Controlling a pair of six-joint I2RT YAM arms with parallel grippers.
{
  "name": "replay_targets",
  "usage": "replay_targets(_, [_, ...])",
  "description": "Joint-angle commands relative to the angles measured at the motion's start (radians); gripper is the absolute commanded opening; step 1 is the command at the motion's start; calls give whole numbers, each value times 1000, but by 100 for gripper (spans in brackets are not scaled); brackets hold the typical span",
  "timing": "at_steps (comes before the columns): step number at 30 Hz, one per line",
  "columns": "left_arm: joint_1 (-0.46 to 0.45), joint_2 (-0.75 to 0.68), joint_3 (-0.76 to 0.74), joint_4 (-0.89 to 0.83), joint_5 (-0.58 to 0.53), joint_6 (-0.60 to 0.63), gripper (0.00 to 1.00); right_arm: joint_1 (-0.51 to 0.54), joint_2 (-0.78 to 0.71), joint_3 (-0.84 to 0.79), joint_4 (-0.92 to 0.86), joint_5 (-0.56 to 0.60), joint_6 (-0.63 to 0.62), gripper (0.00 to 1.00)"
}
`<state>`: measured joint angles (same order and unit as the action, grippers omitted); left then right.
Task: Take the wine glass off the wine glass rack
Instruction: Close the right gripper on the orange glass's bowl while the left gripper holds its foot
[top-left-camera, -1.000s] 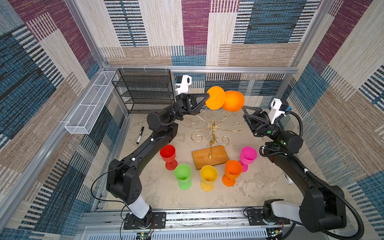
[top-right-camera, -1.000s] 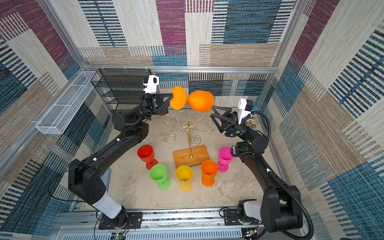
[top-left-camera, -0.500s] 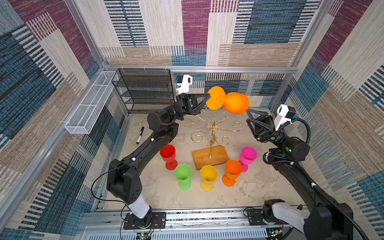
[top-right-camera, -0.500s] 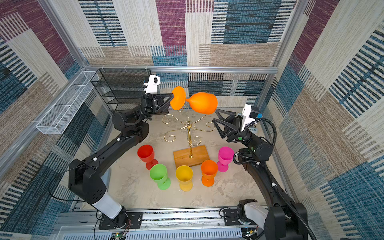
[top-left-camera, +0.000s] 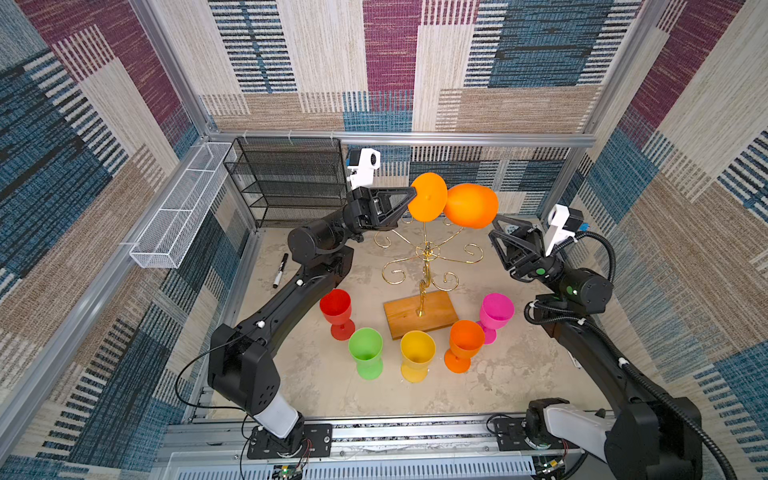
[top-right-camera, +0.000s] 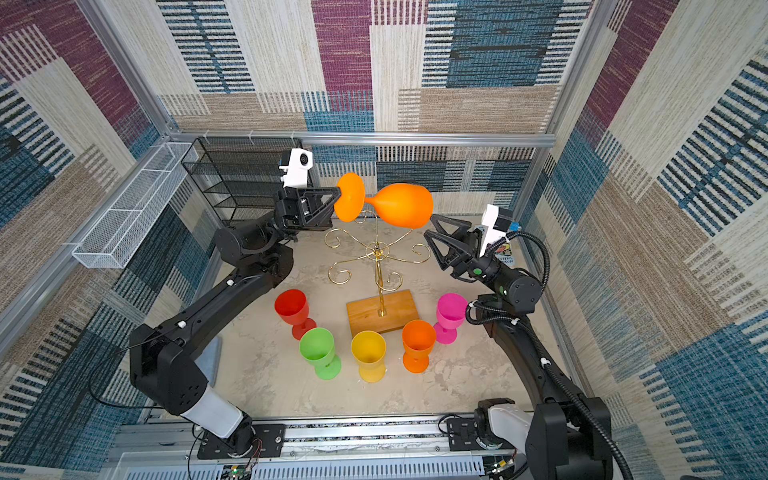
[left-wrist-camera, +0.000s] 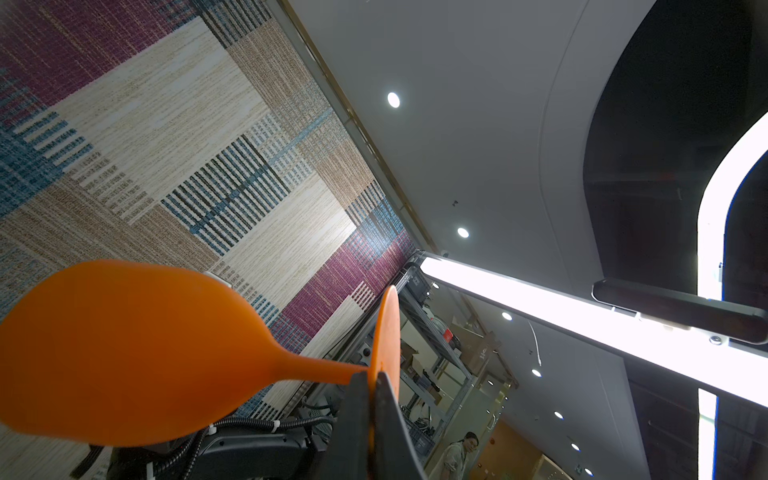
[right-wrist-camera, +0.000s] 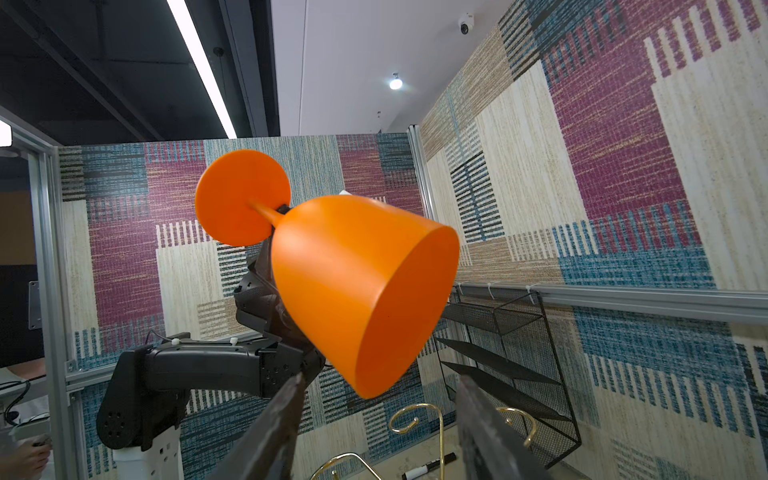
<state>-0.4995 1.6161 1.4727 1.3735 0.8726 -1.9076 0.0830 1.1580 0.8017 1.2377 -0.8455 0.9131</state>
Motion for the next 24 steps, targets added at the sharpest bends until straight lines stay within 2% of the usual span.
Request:
replay_targets(1, [-1, -3, -10, 36, 8, 13, 0, 0, 19, 23, 82, -21, 42, 60])
replay_targets(13, [-10, 19, -3, 38, 0, 2, 0, 1, 90, 82, 137, -64, 97, 59])
replay_targets(19, [-10, 52, -2, 38, -13, -14, 0, 1, 107, 63, 219, -64, 144, 53])
replay_targets(24, [-10, 79, 1, 38, -32, -33, 0, 0, 66, 14, 191, -65, 112, 46])
